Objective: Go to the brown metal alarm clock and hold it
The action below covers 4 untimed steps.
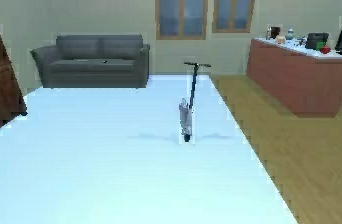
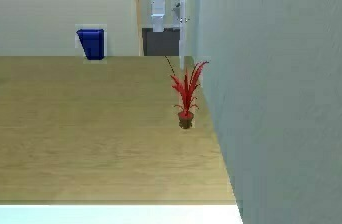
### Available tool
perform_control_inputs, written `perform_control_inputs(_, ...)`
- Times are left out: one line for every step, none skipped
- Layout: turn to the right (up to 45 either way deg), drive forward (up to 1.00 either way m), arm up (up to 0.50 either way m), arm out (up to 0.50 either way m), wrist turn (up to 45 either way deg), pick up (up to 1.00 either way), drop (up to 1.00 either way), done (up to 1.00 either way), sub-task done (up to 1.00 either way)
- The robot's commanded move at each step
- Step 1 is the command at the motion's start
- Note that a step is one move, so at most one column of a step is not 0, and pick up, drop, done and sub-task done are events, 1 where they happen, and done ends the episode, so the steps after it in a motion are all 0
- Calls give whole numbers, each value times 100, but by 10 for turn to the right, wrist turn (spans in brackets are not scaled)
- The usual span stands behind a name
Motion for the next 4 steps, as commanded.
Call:
perform_control_inputs(450, 0, 0, 0, 0, 0, 0, 0, 0)
perform_control_inputs(330, 0, 0, 0, 0, 0, 0, 0, 0)
perform_control_inputs(0, 100, 0, 0, 0, 0, 0, 0, 0)
perform_control_inputs(0, 95, 0, 0, 0, 0, 0, 0, 0)
